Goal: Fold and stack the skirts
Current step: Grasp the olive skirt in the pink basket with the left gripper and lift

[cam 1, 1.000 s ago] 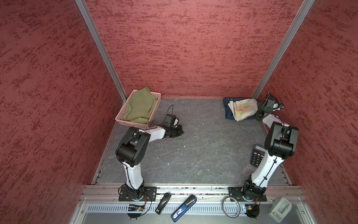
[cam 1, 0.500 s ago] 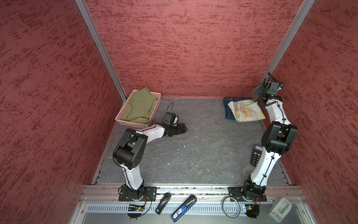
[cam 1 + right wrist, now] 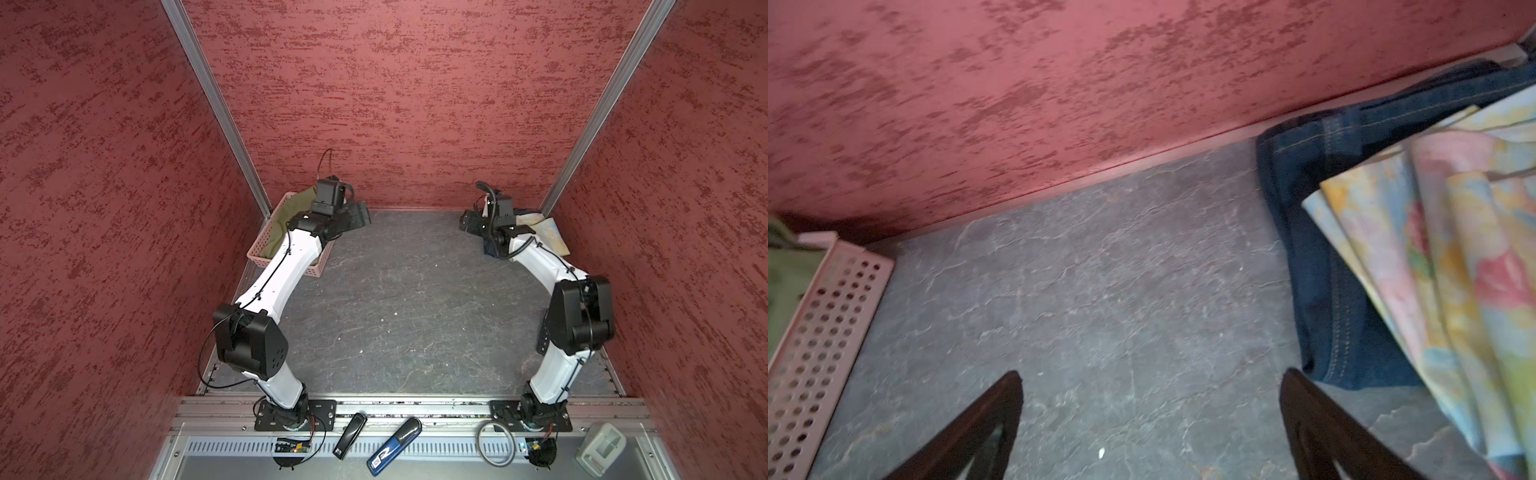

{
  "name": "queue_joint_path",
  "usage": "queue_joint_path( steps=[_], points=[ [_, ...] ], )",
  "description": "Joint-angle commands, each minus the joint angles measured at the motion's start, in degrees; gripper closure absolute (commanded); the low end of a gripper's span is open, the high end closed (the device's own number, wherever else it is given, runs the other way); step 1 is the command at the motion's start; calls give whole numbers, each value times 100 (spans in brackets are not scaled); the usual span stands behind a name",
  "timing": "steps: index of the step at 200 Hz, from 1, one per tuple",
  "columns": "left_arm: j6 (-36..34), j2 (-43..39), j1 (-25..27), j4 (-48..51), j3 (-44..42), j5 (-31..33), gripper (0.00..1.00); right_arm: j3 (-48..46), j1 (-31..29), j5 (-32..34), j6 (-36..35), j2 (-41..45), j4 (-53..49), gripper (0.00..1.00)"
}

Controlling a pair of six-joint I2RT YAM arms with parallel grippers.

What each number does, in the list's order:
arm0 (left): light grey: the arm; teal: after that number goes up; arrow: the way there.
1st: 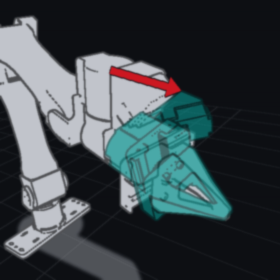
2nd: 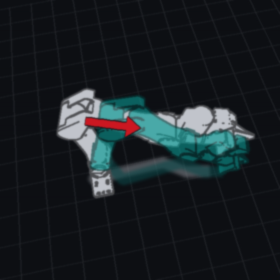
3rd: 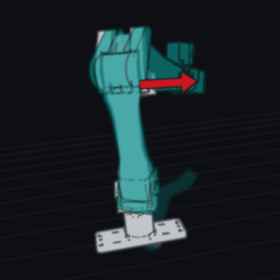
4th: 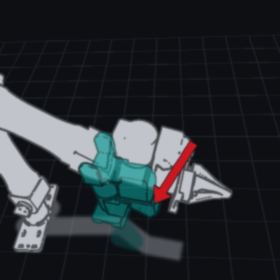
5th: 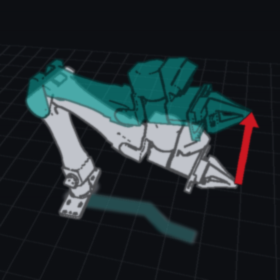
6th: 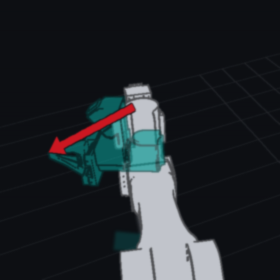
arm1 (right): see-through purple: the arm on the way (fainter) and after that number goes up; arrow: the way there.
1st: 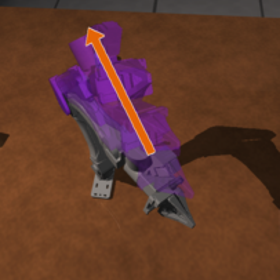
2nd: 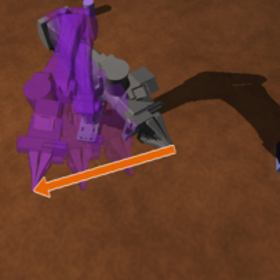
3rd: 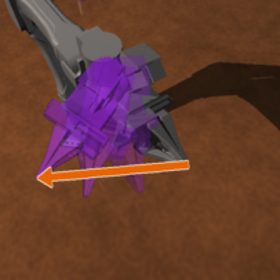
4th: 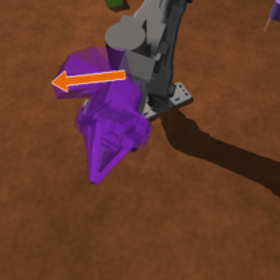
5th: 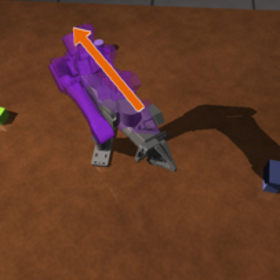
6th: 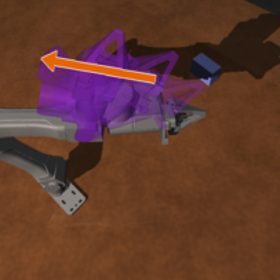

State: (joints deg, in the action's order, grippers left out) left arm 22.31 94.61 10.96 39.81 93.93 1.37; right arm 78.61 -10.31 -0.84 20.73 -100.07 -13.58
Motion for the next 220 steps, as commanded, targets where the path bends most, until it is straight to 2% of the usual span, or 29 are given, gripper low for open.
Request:
queue_joint_path(
  steps=[1, 38, 81, 126, 130, 136, 142, 144, 147, 150, 174, 201, 220],
  points=[
    [81, 158, -672, 1046, -76, 174, 12, -559, -143, -319, -95, 597, 807, 7],
    [114, 494, -1400, 1387, -156, 176, 14, -1351, -661, -552, -74, 1083, 920, 9],
    [164, 902, -1581, 1236, -408, 198, 15, -1775, -880, -652, -70, 1421, 908, 9],
    [167, 1365, -1673, 866, -590, 175, 27, -1925, -893, -404, -148, 1649, 847, 9],
    [157, 1410, -1670, 807, -611, 149, 32, -1926, -894, -393, -144, 1655, 841, 9],
    [126, 1466, -1676, 716, -614, 141, 46, -1920, -891, -351, -140, 1651, 833, 9],
    [77, 1527, -1690, 660, -544, 173, 69, -1931, -893, -298, -123, 1827, 819, 9],
    [65, 1548, -1699, 653, -501, 183, 74, -1933, -894, -295, -116, 1843, 826, 9],
    [59, 1573, -1719, 651, -426, 188, 90, -1945, -889, -286, -113, 1869, 837, 9],
    [49, 1583, -1733, 642, -341, 168, 100, -1964, -894, -279, -113, 1901, 854, 9],
    [-100, 1291, -1710, 311, 292, 66, 100, -2036, -893, -118, -110, 2063, 850, 9],
    [-284, 914, -1566, 471, 1347, 11, 100, -2191, -892, 213, -126, 2283, 756, 9],
    [-386, 318, -1400, 179, 1522, -265, 100, -2364, -885, 396, -98, 2493, 813, 9]
  ],
)
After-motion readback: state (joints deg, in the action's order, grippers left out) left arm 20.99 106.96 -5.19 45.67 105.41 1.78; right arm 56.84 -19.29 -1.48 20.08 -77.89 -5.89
